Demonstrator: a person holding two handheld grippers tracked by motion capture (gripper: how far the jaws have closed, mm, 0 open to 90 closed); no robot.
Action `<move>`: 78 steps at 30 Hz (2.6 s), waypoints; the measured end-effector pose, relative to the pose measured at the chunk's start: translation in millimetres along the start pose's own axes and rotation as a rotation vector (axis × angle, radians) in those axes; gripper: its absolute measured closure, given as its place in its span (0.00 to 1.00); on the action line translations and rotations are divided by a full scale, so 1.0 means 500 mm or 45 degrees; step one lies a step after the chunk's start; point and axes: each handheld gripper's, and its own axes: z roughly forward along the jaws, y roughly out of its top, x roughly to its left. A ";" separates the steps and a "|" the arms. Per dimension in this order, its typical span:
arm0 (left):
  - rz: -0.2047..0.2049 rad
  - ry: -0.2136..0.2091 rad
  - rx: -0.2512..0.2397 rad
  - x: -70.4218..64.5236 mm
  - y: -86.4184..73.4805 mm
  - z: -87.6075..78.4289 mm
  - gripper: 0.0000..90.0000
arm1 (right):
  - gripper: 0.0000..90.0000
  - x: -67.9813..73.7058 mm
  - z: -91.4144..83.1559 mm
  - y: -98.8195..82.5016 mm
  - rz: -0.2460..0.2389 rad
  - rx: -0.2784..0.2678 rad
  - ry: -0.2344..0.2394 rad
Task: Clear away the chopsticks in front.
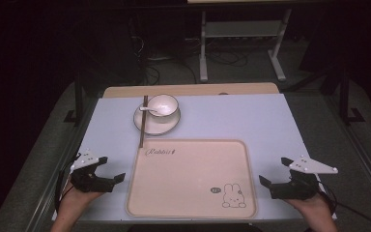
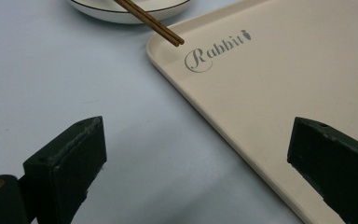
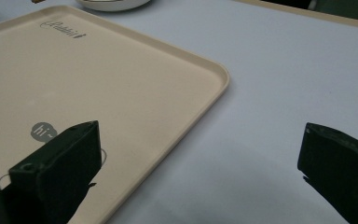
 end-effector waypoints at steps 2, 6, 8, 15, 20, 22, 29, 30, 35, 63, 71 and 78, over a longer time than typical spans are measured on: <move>-0.005 -0.001 -0.002 0.000 0.000 0.000 0.04 | 0.00 -0.001 0.000 -0.001 0.008 -0.003 0.004; 0.004 -0.004 0.008 -0.001 0.009 0.004 0.04 | 0.00 -0.004 -0.001 -0.003 0.016 0.000 0.002; 0.016 -0.002 0.018 -0.001 0.017 0.009 0.04 | 0.00 -0.005 -0.002 -0.002 0.021 -0.008 0.004; 0.025 0.004 0.030 0.006 0.037 0.026 0.04 | 0.00 -0.004 0.002 -0.003 0.019 -0.012 0.006; 0.027 0.003 0.043 0.009 0.045 0.036 0.04 | 0.00 -0.002 0.000 -0.002 0.004 -0.012 0.003; 0.027 0.004 0.046 0.010 0.048 0.038 0.04 | 0.00 -0.004 0.000 -0.005 0.006 -0.007 0.006; 0.026 0.007 0.035 0.017 0.069 0.043 0.04 | 0.00 -0.006 -0.003 -0.008 0.002 -0.008 0.006; 0.017 0.006 0.027 0.020 0.074 0.045 0.04 | 0.00 -0.006 -0.005 -0.011 0.009 -0.008 0.008; 0.019 0.019 0.015 0.027 0.098 0.057 0.05 | 0.00 -0.006 -0.009 -0.009 0.011 -0.023 0.006; 0.014 0.090 0.062 0.093 0.222 0.201 0.16 | 0.00 -0.006 -0.007 -0.008 0.018 -0.034 0.022; -0.020 0.108 0.147 0.120 0.243 0.254 0.36 | 0.00 -0.010 -0.011 -0.011 0.036 -0.041 0.025; -0.036 0.104 0.206 0.125 0.247 0.283 0.51 | 0.00 -0.012 -0.012 -0.011 0.045 -0.047 0.028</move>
